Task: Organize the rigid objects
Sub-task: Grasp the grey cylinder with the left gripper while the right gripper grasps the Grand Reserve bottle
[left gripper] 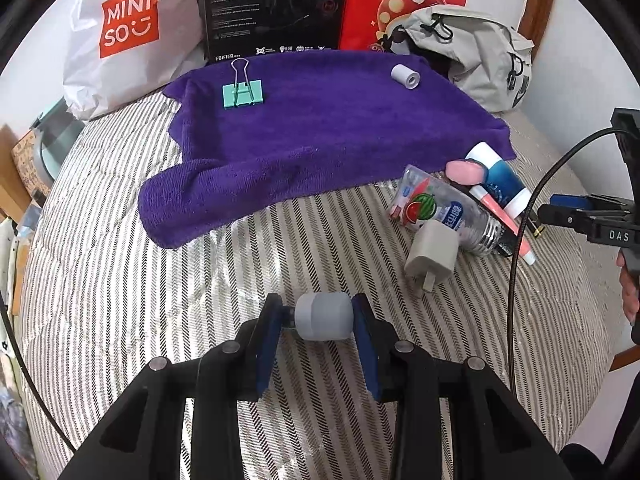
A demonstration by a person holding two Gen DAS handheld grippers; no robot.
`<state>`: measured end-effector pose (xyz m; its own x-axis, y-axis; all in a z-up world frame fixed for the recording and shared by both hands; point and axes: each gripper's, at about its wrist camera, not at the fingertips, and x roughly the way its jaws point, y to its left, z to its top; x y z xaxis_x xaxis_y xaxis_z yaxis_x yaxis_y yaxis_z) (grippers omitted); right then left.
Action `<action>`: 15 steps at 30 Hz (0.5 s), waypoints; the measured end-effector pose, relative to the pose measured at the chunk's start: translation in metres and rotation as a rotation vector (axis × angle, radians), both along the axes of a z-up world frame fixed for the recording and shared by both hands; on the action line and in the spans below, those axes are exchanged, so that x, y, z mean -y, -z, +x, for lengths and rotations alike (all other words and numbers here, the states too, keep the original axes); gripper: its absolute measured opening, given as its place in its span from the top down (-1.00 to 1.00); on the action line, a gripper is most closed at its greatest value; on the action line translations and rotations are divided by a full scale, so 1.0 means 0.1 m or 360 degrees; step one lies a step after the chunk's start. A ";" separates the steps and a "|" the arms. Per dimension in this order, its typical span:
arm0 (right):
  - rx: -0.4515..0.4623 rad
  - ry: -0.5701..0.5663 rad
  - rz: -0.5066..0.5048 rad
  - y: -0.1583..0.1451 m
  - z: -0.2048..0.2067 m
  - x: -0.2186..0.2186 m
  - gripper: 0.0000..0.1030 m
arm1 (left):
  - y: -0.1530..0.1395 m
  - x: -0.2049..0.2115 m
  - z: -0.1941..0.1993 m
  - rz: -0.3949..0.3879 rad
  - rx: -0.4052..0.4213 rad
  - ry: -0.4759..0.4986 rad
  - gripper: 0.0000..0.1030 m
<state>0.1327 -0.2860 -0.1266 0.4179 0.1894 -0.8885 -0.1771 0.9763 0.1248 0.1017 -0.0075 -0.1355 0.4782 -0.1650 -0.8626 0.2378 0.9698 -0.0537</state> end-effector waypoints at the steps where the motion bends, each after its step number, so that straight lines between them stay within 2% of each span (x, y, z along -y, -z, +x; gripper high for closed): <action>1: 0.0008 -0.0036 0.0017 0.02 0.00 -0.04 -0.22 | 0.01 0.01 0.00 -0.0010 -0.0008 0.0007 0.34; 3: 0.0038 -0.0097 -0.0013 0.07 0.03 -0.13 -0.22 | 0.03 0.02 0.02 -0.0011 -0.0018 0.0014 0.34; 5: 0.0041 -0.0127 -0.0132 0.15 0.08 -0.21 -0.22 | 0.03 0.05 0.03 0.0006 -0.0020 0.0018 0.34; 6: 0.0093 -0.0142 -0.0162 0.15 0.08 -0.23 -0.22 | 0.03 0.05 0.03 0.0002 -0.0021 0.0021 0.34; 9: 0.0181 -0.0184 -0.0151 0.16 0.08 -0.25 -0.16 | 0.03 0.05 0.04 -0.0003 -0.0029 0.0025 0.34; 12: 0.0210 -0.0213 -0.0118 0.16 0.06 -0.20 0.06 | 0.03 0.05 0.04 -0.0010 -0.0035 0.0022 0.34; 14: 0.0204 -0.0189 -0.0124 0.14 0.04 -0.12 0.54 | 0.03 0.05 0.05 -0.0010 -0.0036 0.0017 0.34; 15: 0.0181 -0.0169 -0.0106 0.13 0.05 -0.05 0.55 | 0.03 0.05 0.05 -0.0006 -0.0036 0.0017 0.34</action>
